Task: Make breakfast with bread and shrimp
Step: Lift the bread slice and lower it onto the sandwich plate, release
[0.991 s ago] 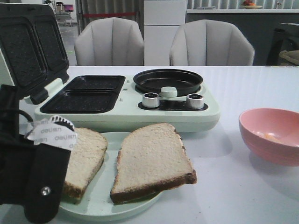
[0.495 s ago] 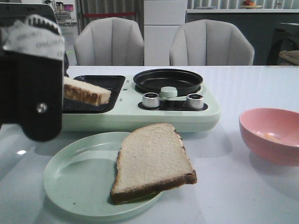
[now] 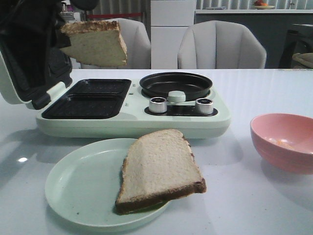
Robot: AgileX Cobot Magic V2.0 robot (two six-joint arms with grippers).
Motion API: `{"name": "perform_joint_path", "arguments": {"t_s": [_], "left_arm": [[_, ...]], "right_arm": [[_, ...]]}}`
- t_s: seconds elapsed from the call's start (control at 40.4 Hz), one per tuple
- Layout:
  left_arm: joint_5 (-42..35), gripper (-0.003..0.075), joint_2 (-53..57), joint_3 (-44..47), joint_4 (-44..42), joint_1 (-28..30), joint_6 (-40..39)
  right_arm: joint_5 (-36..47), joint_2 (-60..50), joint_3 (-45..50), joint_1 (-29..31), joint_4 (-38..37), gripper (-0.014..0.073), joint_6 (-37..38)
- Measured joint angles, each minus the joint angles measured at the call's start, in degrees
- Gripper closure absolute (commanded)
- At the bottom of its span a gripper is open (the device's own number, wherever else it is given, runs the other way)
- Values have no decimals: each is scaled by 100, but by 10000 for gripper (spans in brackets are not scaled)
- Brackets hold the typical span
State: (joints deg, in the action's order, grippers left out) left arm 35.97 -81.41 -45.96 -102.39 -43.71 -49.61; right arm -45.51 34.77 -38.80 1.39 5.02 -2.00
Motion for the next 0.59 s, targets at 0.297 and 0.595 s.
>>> {"name": "perform_joint_path", "arguments": {"t_s": [0.297,0.595], "left_arm": [[-791,621,-1336,-1432,-60,1140,662],[-1055,621,-2841,-2943,-91,1610,898]], "right_arm": [[0,0,0,0,0,35,0],[0,0,0,0,0,35,0]]}}
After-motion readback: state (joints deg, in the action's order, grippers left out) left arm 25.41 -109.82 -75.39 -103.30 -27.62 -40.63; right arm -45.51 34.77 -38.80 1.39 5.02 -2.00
